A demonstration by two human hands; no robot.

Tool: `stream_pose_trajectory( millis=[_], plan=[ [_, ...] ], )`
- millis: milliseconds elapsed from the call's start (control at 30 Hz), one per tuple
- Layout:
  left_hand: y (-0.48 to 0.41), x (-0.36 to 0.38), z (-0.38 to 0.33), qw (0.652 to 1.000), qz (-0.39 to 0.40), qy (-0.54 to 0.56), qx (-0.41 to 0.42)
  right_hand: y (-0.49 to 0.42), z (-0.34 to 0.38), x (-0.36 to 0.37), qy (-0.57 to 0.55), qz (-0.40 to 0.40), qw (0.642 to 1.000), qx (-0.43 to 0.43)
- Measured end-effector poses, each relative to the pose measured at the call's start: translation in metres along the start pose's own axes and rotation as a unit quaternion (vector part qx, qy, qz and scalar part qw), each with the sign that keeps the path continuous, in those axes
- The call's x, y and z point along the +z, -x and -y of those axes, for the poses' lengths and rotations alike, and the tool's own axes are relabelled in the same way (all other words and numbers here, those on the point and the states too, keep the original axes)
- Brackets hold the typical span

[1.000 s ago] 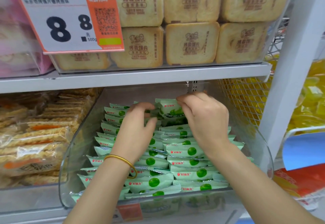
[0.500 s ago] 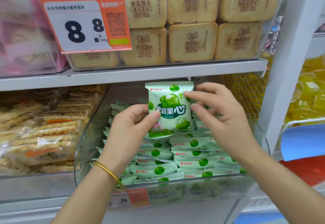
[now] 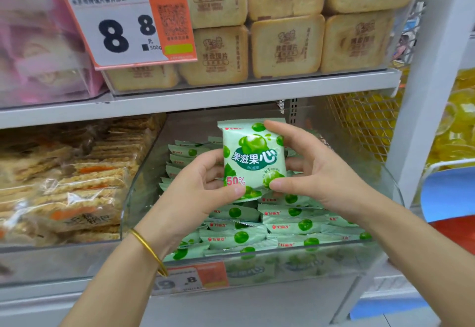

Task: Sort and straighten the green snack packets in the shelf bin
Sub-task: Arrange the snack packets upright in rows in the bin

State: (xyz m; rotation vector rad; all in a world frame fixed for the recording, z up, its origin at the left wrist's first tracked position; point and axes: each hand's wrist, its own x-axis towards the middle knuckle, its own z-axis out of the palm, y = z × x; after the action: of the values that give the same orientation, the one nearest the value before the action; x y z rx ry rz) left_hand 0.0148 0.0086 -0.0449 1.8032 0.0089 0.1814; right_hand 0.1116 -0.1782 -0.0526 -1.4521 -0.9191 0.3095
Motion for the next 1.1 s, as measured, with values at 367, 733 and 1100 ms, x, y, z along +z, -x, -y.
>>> stream_pose_trajectory(
  millis=[367, 733, 1100],
  plan=[
    [-0.001, 0.003, 0.000, 1.000, -0.006, -0.008, 0.005, 0.002, 0.002, -0.002, -0.006, -0.004, 1.000, 0.009],
    [-0.006, 0.012, 0.003, 0.979, -0.123, -0.134, 0.094, 0.002, 0.004, -0.003, -0.074, -0.072, 0.993, 0.065],
    [-0.001, 0.030, 0.007, 0.909, -0.121, -0.365, 0.160, 0.003, 0.009, 0.007, -0.103, -0.112, 0.987, 0.052]
  ],
)
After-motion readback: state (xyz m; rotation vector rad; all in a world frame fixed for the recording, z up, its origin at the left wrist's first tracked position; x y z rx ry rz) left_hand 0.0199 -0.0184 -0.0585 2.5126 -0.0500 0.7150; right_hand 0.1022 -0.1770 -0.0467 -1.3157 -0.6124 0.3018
